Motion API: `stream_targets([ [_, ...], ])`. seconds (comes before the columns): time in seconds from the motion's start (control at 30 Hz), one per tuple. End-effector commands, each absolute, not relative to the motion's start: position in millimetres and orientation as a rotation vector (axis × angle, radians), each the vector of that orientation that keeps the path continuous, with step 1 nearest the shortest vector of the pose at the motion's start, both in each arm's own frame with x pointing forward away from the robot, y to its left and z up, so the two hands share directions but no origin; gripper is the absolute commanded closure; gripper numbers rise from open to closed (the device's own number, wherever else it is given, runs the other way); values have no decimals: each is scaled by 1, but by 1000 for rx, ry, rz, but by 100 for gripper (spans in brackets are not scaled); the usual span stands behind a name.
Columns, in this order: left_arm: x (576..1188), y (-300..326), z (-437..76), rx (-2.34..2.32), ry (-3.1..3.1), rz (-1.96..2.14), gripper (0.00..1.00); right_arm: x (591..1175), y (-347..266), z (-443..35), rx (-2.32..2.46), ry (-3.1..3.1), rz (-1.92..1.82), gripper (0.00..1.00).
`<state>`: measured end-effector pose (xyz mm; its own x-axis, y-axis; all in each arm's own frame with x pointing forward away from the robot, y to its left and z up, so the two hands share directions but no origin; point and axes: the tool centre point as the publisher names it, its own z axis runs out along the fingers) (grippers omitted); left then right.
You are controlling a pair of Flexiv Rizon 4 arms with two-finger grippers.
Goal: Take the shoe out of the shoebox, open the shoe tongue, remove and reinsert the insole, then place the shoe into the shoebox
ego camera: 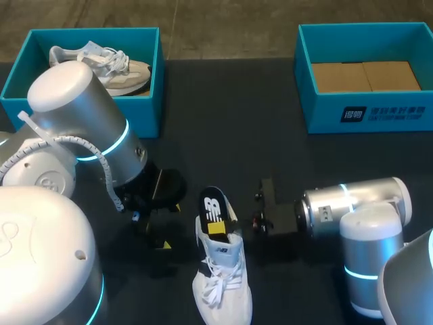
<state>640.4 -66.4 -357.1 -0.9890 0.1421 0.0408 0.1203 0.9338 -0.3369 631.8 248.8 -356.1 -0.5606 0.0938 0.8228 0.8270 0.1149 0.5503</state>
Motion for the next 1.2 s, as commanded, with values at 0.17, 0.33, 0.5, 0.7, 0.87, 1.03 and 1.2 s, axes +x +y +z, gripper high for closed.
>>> stream_targets([
  [0.17, 640, -65, -358, -207, -3026, 526, 0, 631, 255, -344, -844, -1830, -1529, 59],
  [0.33, 640, -65, -358, -207, -3026, 526, 0, 638, 258, -334, -821, -1855, -1538, 67],
  [0.5, 640, -65, -358, -207, -3026, 526, 0, 645, 258, -329, -803, -1869, -1539, 72],
  [0.7, 640, -65, -358, -207, -3026, 526, 0, 654, 255, -330, -807, -1854, -1547, 100],
  [0.87, 640, -65, -358, -207, -3026, 526, 0, 656, 254, -337, -872, -1808, -1521, 100],
  [1.03, 640, -65, -358, -207, -3026, 526, 0, 648, 255, -346, -914, -1775, -1498, 100],
  [1.2, 640, -65, -358, -207, -3026, 526, 0, 636, 255, -356, -948, -1744, -1479, 100],
])
